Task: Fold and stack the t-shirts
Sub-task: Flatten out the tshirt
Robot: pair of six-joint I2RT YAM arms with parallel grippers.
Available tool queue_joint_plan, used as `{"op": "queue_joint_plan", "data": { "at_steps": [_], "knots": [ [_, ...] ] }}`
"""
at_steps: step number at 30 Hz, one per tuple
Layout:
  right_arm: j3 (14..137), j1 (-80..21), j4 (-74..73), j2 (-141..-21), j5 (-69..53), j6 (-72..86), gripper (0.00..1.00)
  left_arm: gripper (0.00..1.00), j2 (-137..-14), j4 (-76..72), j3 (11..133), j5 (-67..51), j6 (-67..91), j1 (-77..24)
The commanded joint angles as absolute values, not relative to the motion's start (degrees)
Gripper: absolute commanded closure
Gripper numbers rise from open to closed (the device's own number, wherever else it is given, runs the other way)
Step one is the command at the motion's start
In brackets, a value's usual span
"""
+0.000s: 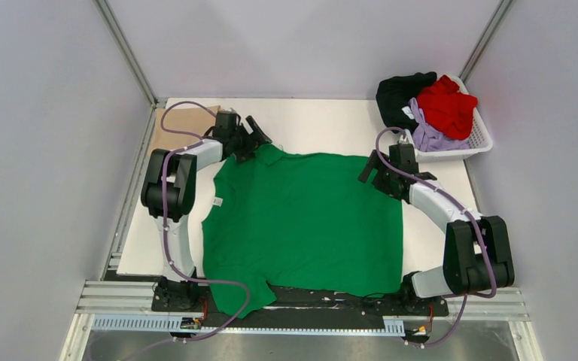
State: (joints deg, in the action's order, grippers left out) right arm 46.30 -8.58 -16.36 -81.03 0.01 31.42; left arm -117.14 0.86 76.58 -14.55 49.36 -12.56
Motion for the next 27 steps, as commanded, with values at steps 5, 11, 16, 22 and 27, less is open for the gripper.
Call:
{"op": "queue_joint_plan", "data": {
  "at_steps": [5, 11, 16, 22, 27],
  "knots": [
    [46.37, -8.62, -14.06, -82.32, -0.82, 30.7, 0.0, 0.04, -120.32, -0.61, 82.86, -15.71, 51.49, -13.62],
    [46.15, -8.61, -13.97, -82.18, -0.07, 30.33, 0.0, 0.05, -122.36, -2.08, 85.84, -17.71, 53.72, -13.83],
    [46.23, -8.66, -13.89, -82.84, 0.0, 30.06, 0.0, 0.05, -123.4, -1.5, 88.54, -17.37, 54.43, -14.37],
    [46.32, -8.62, -13.58, -83.61, 2.54, 29.89, 0.0, 0.05, -128.35, -1.6, 94.9, -18.33, 55.96, -15.75],
    [46.41, -8.62, -13.36, -84.12, 3.24, 29.45, 0.0, 0.04, -136.58, -1.21, 106.94, -13.34, 58.15, -16.08]
  ]
}}
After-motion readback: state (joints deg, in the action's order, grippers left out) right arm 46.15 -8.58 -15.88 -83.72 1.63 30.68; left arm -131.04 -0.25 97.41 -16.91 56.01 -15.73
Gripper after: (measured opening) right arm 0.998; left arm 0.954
